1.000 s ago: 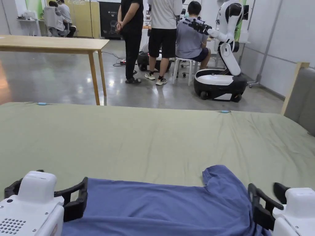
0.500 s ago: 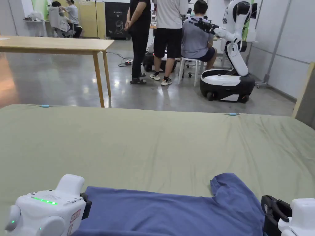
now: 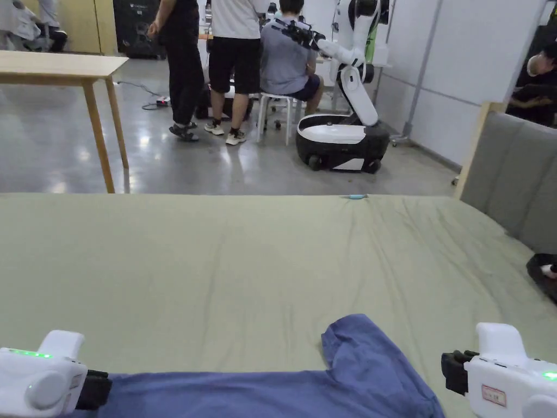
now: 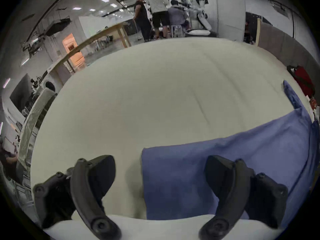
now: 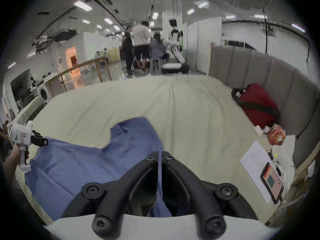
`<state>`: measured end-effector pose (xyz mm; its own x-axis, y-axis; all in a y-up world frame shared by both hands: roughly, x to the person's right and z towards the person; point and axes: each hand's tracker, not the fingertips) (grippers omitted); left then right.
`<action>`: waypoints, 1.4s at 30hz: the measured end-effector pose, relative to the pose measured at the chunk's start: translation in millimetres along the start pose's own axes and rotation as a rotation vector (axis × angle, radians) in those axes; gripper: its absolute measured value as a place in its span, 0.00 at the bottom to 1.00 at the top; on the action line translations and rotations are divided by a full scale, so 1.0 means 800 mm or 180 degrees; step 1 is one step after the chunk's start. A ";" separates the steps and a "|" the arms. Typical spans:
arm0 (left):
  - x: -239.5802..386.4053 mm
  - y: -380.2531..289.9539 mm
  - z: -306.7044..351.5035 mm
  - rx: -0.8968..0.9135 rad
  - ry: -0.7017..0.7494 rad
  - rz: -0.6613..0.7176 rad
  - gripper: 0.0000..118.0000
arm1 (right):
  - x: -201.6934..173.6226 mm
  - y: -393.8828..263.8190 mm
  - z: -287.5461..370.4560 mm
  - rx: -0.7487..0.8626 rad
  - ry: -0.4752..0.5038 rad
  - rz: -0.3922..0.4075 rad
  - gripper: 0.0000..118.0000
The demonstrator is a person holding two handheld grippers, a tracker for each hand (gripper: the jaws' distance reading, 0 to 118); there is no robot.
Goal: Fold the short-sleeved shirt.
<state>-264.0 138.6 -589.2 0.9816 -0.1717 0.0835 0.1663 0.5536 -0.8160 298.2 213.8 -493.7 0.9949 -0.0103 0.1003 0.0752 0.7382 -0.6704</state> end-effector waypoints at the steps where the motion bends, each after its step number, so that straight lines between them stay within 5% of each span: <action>1: 0.002 -0.001 -0.004 -0.0060 -0.0008 -0.0016 0.77 | 0.001 0.006 -0.018 -0.0110 0.0055 0.0001 0.50; 2: 0.004 -0.002 -0.002 -0.0072 -0.0101 0.0051 0.65 | 0.001 0.012 -0.039 -0.0231 0.0079 0.0001 0.74; 3: 0.005 -0.001 0.006 -0.0034 -0.0241 0.0111 0.38 | -0.002 0.016 -0.056 -0.0351 0.0068 0.0034 0.91; 4: 0.005 0.000 0.012 0.0001 -0.0384 0.0097 0.15 | -0.006 0.019 -0.071 -0.0425 0.0069 0.0091 0.93; 5: 0.012 0.001 0.023 0.0054 -0.0316 -0.0031 0.03 | -0.010 0.022 -0.087 -0.0473 0.0049 0.0148 0.93; 11: 0.034 0.002 0.071 0.0301 -0.0249 -0.0308 0.03 | -0.032 0.018 -0.155 -0.0922 -0.0107 0.0271 0.90; 13: 0.027 0.003 0.076 0.0347 -0.0240 -0.0295 0.03 | -0.039 0.007 -0.165 -0.1261 -0.0197 0.0154 0.63; 15: 0.026 0.003 0.084 0.0381 -0.0265 -0.0256 0.03 | -0.048 0.002 -0.147 -0.0939 -0.0242 0.0167 0.53; 18: 0.019 0.003 0.090 0.0449 -0.0253 -0.0216 0.03 | -0.051 0.003 -0.131 -0.0911 -0.0157 0.0250 0.04; 24: 0.001 -0.009 0.136 0.0753 -0.0300 -0.0010 0.03 | -0.027 0.022 -0.058 -0.0440 0.0232 0.0109 0.02; 32: -0.029 -0.095 0.278 0.1255 -0.0369 0.0084 0.03 | -0.028 -0.005 0.137 0.0558 0.0479 0.0468 0.02; 38: -0.037 -0.217 0.310 0.0854 -0.0548 0.0053 0.03 | -0.025 -0.126 0.193 0.0427 0.0375 0.0761 0.02; 42: -0.032 -0.271 0.266 0.0391 -0.0565 0.0123 0.03 | -0.026 -0.198 0.174 0.0122 0.0406 0.0603 0.02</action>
<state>-305.2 196.6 -292.5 0.9868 -0.0082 0.1618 0.1277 0.6539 -0.7457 256.4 190.6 -287.3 0.9916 0.0476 -0.1199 -0.1139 0.7601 -0.6397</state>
